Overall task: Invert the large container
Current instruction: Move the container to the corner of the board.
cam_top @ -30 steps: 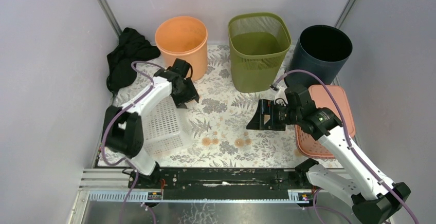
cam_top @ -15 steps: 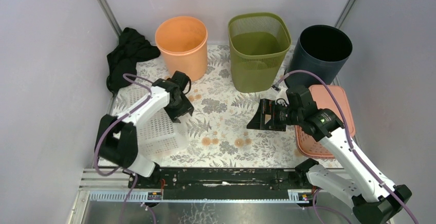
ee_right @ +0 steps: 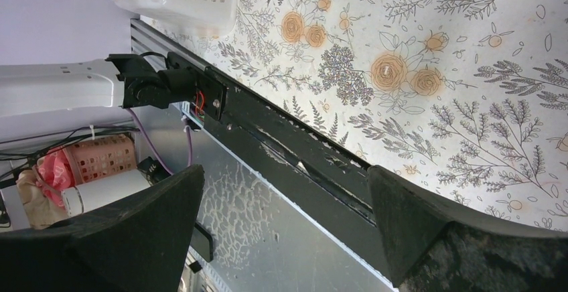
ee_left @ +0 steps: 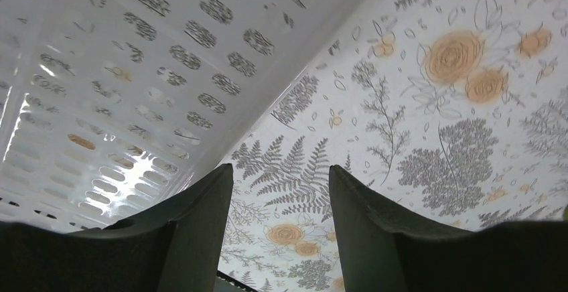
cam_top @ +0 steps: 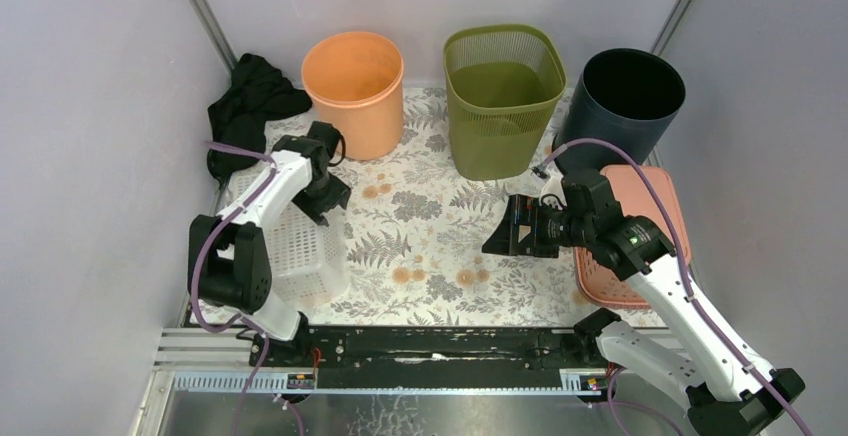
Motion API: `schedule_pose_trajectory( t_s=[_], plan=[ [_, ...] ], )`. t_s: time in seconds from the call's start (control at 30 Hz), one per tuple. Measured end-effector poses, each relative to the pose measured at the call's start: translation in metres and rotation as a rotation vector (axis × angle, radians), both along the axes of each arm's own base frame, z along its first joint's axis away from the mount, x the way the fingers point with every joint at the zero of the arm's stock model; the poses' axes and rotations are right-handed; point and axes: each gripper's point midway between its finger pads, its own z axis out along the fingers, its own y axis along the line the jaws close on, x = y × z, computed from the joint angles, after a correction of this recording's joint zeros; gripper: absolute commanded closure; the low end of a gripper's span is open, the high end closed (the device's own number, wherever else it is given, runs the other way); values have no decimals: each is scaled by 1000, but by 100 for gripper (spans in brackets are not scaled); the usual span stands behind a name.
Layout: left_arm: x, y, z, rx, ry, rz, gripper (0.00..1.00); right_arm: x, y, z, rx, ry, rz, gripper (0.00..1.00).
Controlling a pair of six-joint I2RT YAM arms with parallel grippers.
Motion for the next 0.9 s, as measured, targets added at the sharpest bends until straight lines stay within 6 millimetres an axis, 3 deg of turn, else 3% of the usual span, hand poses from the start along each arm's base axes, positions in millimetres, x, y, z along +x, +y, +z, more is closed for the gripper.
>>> schedule_pose_trajectory(
  t_s=[0.23, 0.63, 0.9],
  plan=[
    [0, 27, 8, 8, -9, 88, 37, -3, -1, -1, -4, 13, 4, 1],
    [2, 53, 9, 40, 30, 138, 37, -4, 0, -1, -2, 7, 19, 1],
    [-1, 90, 9, 76, 54, 203, 38, -7, 0, 0, -1, 3, 41, 1]
  ],
)
